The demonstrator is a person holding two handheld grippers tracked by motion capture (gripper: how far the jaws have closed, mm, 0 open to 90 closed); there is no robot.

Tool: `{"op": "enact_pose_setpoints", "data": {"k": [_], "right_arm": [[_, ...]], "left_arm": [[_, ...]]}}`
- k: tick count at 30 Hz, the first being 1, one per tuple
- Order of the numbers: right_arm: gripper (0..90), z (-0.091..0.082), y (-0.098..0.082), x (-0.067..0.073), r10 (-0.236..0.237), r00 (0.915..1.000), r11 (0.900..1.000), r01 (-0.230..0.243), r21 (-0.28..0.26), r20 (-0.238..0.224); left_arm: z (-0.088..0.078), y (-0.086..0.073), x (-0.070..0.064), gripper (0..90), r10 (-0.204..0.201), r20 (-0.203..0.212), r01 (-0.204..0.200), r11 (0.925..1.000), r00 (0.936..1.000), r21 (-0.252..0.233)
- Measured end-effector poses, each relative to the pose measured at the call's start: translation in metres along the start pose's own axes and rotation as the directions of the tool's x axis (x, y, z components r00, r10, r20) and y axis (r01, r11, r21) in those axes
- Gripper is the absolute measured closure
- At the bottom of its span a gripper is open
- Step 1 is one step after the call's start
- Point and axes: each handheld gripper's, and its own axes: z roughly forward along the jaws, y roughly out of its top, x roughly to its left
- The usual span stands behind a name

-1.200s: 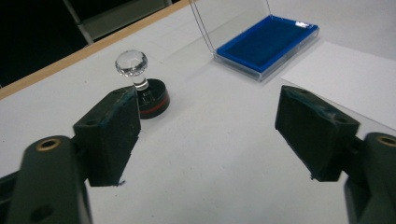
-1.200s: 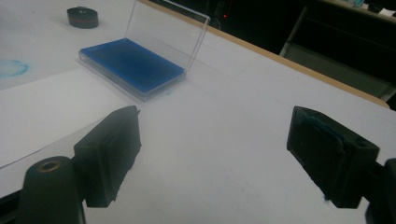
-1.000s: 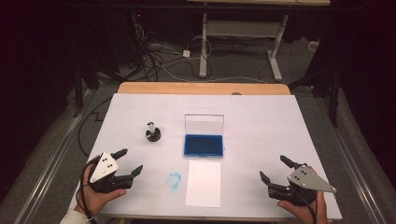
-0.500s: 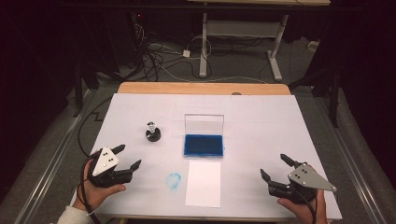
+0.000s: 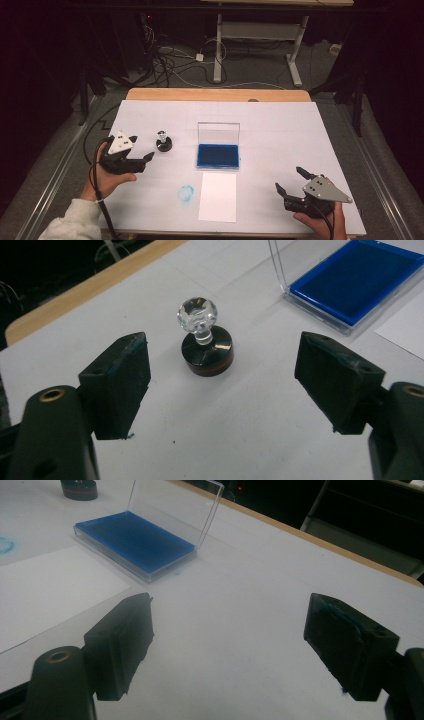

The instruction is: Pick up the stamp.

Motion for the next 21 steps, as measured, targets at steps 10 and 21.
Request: {"op": "enact_pose_setpoints", "data": {"k": [10,21], "right_arm": [[20.8,0.002,-0.003,0.001,-0.006,1.0000,1.000,0.006,0.001,0.008],[20.8,0.005,-0.006,0.002,-0.018,0.9998,1.000,0.018,0.023,-0.006]], "left_arm": [[0.046,0.020,0.018,21.6,0.012,0.034,-0.015,0.9955,0.9994,0.094],[0.087,0.034,0.023,23.7,0.003,0.043,-0.011,0.9831,0.9991,0.183]]}}
